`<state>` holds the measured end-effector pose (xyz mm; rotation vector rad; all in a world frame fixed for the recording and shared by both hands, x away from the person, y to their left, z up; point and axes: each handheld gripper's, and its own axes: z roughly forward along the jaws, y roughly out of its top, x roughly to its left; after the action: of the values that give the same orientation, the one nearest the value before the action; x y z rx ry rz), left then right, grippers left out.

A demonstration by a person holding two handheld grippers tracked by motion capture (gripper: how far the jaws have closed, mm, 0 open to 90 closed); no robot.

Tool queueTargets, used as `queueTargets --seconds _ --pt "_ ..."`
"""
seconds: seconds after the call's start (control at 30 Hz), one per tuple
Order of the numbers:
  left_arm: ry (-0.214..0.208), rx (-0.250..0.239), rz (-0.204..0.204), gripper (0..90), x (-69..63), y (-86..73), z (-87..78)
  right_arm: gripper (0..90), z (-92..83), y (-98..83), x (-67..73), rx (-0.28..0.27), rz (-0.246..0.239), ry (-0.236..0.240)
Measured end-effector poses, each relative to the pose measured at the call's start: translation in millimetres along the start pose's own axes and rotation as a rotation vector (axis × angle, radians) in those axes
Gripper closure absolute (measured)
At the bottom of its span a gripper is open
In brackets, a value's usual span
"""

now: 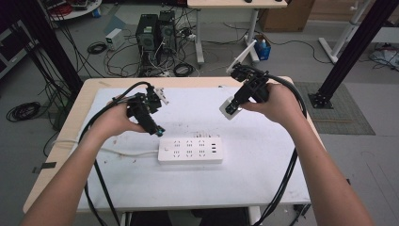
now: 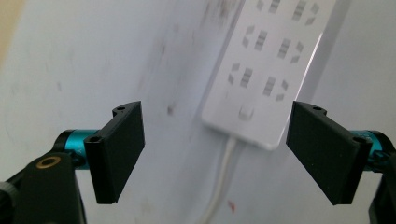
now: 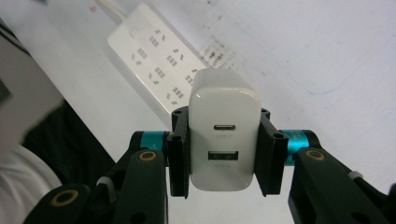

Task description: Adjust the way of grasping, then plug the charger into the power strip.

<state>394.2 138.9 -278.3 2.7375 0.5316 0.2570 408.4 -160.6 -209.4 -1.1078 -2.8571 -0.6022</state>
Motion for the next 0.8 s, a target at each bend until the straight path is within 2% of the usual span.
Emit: queueTargets --seconds 0.07,0.17,0.3,0.33,0.4,0.6,0.67,0.8 --pt "-0.004 0.099 -0.050 19.4 7.3 -10.0 1.0 62.3 0.1 1.4 1.7 0.019 -0.037 -0.024" --pt "0.046 0.204 -0.110 19.4 17.0 -26.4 2.4 62.3 2.1 2.5 1.9 0.041 -0.066 -0.028" --pt "0.052 0.209 -0.131 19.4 20.3 -32.7 1.6 62.3 4.5 2.9 2.9 0.056 -0.081 -0.033" --pt "0.056 0.196 -0.146 19.4 23.8 -39.7 -0.5 62.3 6.9 3.5 3.2 0.070 -0.091 -0.037" --pt "0.058 0.192 -0.157 19.4 25.3 -42.9 -1.9 62.3 7.5 3.7 3.3 0.076 -0.099 -0.036" --pt "0.057 0.193 -0.162 19.4 28.1 -48.3 -4.1 62.3 9.0 4.4 4.1 0.078 -0.131 -0.029" --pt "0.061 0.177 -0.173 19.4 29.4 -53.0 -4.9 62.3 12.8 6.4 4.5 0.097 -0.140 -0.038" --pt "0.061 0.183 -0.172 19.4 30.4 -56.8 -5.2 62.3 15.3 7.4 3.9 0.101 -0.156 -0.042"
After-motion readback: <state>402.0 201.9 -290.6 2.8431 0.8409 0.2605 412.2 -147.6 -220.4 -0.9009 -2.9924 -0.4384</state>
